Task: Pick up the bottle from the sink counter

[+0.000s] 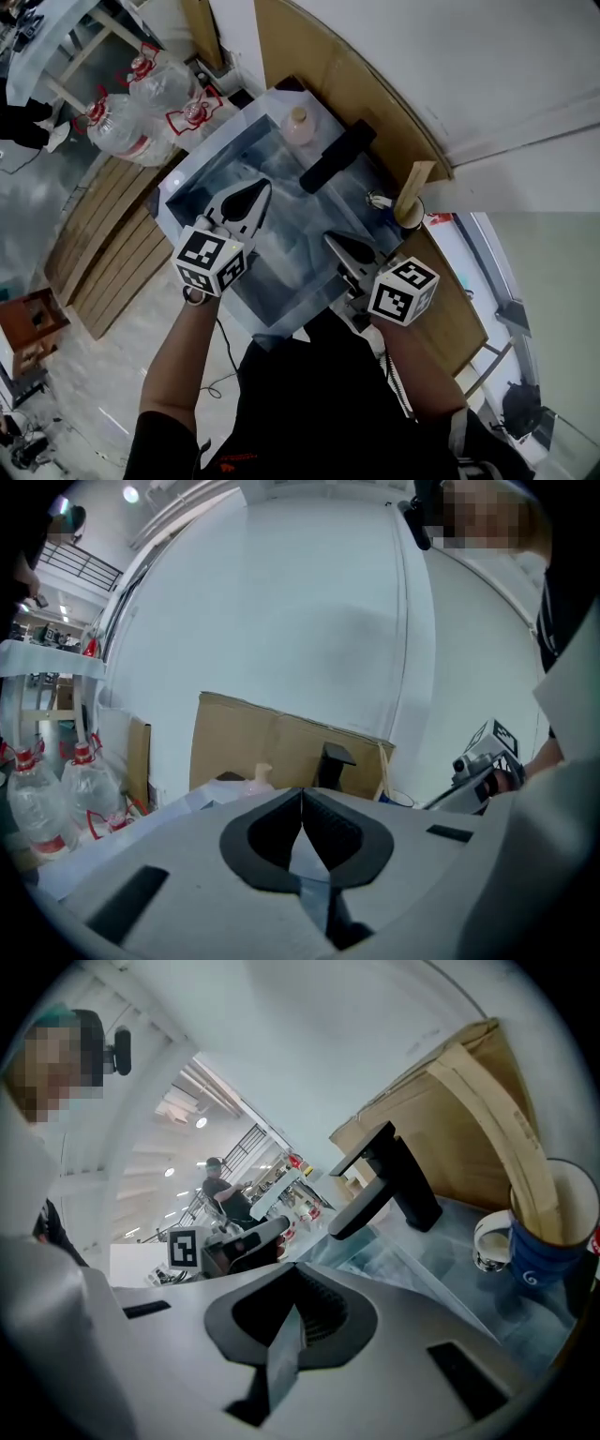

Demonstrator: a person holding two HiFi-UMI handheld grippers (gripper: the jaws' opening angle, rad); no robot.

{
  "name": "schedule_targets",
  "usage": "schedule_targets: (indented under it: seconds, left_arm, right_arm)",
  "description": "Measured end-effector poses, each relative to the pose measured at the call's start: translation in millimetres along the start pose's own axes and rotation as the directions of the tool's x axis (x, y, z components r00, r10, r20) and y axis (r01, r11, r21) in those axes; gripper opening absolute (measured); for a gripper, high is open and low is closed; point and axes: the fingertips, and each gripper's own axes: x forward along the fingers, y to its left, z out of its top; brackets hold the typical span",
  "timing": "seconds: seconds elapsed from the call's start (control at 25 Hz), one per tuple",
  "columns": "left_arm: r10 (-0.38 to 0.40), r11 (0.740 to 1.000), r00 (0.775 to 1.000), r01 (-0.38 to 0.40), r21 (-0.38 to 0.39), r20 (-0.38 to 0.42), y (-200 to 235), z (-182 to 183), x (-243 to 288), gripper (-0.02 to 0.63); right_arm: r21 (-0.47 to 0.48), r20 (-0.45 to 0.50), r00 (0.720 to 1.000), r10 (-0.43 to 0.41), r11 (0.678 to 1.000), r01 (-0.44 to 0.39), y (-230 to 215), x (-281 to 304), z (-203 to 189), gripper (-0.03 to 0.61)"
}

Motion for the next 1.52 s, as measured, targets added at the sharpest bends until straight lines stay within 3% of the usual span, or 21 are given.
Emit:
schedule_targets:
  seconds: [0.36,0.56,1.0,1.52]
  left_arm:
    - [-0.045,0.998,0.999,0.045,0.041,0.011,32.4,4.0,57.8,0.025]
    - [-0.047,0.996,0.999,0.047,0.078,-0.01,47.8,0.0,84.0,0.102]
    - [-0.061,0.987,0.997,0.068,0.147,-0.048,60.6,-9.0,130.1,0.189]
    - [-0.092,0.979,0.993,0.104,0.175,-0.077,65.9,-16.9,163.5,0.221]
  right_arm:
    - [0.028,-0.024,1.0,-0.011,1.0,0.012,-25.8,3.3,-2.8,0.003]
    - [0.05,-0.037,0.999,-0.027,0.998,0.029,-39.2,2.4,-9.2,0.003]
    - [0.083,-0.06,0.998,-0.036,0.996,0.041,-54.3,4.8,-26.3,0.003]
    - [0.121,-0.079,0.996,-0.051,0.991,0.061,-68.9,2.8,-42.3,0.003]
